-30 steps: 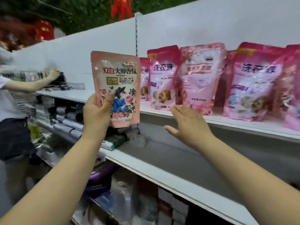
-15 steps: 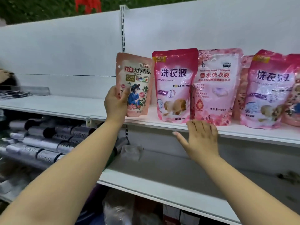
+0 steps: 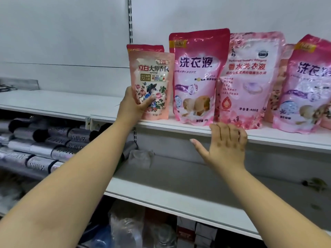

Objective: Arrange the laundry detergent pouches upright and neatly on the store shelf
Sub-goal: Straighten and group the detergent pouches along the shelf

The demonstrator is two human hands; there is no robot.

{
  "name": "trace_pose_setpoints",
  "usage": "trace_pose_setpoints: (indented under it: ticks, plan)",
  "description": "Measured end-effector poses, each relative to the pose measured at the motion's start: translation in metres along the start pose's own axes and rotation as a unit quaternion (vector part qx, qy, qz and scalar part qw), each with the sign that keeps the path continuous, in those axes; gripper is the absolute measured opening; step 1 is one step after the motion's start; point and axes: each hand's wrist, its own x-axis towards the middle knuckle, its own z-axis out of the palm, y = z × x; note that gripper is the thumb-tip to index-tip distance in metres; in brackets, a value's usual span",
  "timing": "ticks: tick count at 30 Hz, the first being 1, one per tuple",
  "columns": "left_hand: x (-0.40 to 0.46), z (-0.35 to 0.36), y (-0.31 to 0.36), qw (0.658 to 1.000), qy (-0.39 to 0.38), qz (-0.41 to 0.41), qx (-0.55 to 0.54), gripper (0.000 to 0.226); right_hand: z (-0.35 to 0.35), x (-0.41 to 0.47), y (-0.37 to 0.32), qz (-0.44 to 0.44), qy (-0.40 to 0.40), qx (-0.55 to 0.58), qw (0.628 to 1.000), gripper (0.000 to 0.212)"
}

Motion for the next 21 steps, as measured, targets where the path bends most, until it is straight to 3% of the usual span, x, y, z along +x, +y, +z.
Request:
trace_pose_setpoints:
  ticks: [6,9,13,16,21]
  plan:
    - [-0.009,0.004,-0.001,0.998,0.024,-0.015,0.061,0.082,-0.004,0.001,-0.002,-0.005,-0.007,-0.018,1.000,0.086]
    - [-0.045,0.010,0.007,0.998,0.059,-0.007,0.000,0.073,-0.019,0.002,0.001,-0.032,-0.069,-0.011,0.997,0.092]
    - [-0.109,0.019,0.032,0.977,0.030,0.184,0.098,0.064,-0.044,-0.003,0.027,-0.094,-0.092,0.036,0.991,0.095]
    - [-0.141,0.042,0.056,0.924,-0.029,0.335,0.185,0.061,-0.063,-0.011,0.068,-0.074,0.006,0.040,0.996,0.072]
    - [-0.173,0.123,0.122,0.881,-0.030,0.445,0.157,0.049,-0.121,-0.023,0.186,-0.019,0.039,0.073,0.996,0.053]
